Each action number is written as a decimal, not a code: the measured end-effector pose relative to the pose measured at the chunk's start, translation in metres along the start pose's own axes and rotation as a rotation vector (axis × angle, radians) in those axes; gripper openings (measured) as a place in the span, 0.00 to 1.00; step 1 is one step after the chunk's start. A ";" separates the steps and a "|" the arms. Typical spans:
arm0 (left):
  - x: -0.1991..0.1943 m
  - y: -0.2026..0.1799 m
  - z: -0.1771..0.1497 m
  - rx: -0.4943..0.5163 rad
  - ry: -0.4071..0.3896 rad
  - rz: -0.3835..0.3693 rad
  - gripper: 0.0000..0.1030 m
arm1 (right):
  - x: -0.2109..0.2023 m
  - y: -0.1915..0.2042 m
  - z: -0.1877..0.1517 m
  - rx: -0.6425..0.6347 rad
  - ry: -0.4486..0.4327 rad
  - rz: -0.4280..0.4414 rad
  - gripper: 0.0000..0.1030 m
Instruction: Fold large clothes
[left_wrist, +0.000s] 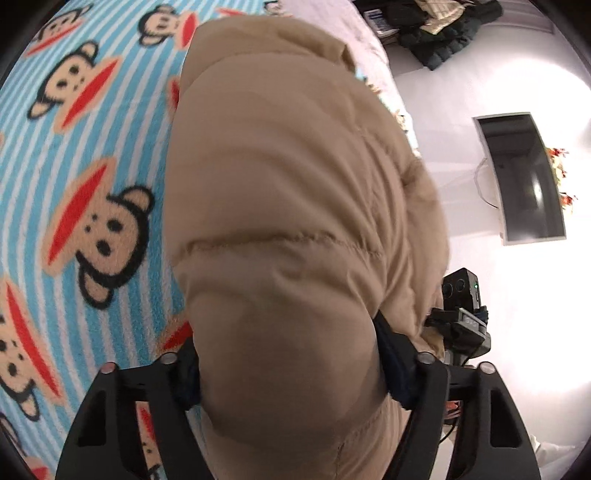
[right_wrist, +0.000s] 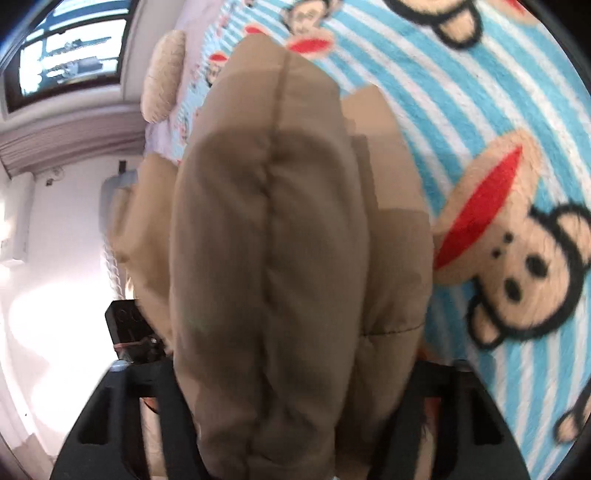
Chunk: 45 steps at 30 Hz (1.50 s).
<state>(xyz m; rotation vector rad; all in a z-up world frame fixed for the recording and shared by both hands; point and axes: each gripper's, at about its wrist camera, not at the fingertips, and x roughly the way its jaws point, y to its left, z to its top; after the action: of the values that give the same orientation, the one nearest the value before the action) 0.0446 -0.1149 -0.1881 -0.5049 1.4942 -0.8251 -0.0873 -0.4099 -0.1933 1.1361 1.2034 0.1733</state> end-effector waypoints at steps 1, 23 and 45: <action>-0.007 -0.004 0.004 0.020 -0.001 -0.010 0.71 | 0.000 0.013 -0.004 -0.020 -0.012 0.000 0.48; -0.208 0.185 0.125 -0.031 -0.279 0.190 0.76 | 0.285 0.219 0.059 -0.187 0.054 0.028 0.56; -0.177 0.089 0.159 0.263 -0.387 0.461 0.79 | 0.234 0.214 0.042 -0.265 -0.159 -0.384 0.01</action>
<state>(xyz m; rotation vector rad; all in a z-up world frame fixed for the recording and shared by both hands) 0.2351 0.0433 -0.1294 -0.1026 1.0636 -0.5109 0.1369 -0.1819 -0.1834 0.6620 1.1935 -0.0492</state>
